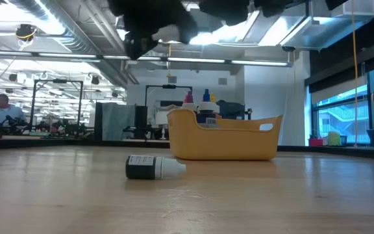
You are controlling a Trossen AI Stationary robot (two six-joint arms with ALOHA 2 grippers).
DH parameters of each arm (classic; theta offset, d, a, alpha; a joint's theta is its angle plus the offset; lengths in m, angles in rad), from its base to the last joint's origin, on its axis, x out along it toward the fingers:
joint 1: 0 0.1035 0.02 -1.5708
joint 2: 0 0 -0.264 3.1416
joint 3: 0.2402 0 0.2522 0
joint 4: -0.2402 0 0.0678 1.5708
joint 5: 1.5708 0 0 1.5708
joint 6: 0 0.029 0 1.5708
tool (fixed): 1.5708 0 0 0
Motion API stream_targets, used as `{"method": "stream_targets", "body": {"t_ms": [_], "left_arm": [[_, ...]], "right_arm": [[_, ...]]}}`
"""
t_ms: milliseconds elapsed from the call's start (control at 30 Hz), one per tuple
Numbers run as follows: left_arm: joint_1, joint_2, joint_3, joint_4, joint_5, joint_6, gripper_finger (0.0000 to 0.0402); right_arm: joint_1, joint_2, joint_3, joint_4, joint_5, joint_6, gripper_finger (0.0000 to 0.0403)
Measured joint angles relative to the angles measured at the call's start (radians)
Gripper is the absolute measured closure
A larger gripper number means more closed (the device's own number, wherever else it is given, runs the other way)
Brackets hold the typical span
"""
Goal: Pick & Place food coloring
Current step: Put the small blue food coloring bottle into the yellow bin
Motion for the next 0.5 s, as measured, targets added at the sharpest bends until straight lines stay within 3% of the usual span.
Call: {"method": "stream_targets", "body": {"t_ms": [133,300,367,500], "left_arm": [[-0.002,0.0,0.0,0.08,-0.087,0.122,0.0327],[-0.041,-0.029,0.0,0.188,-0.283,0.323,0.0327],[-0.052,-0.028,-0.006,0.286,-0.347,0.4,0.0327],[-0.046,-0.028,-0.061,0.474,-0.359,0.48,0.0327]], "right_arm": [[0.02,-0.003,0.0,-0.034,0.131,-0.005,0.013],[0.035,-0.006,0.0,-0.032,0.3,0.028,0.013],[0.034,-0.006,0.0,-0.024,0.309,0.064,0.013],[0.033,-0.006,0.0,-0.006,0.305,0.089,0.013]]}}
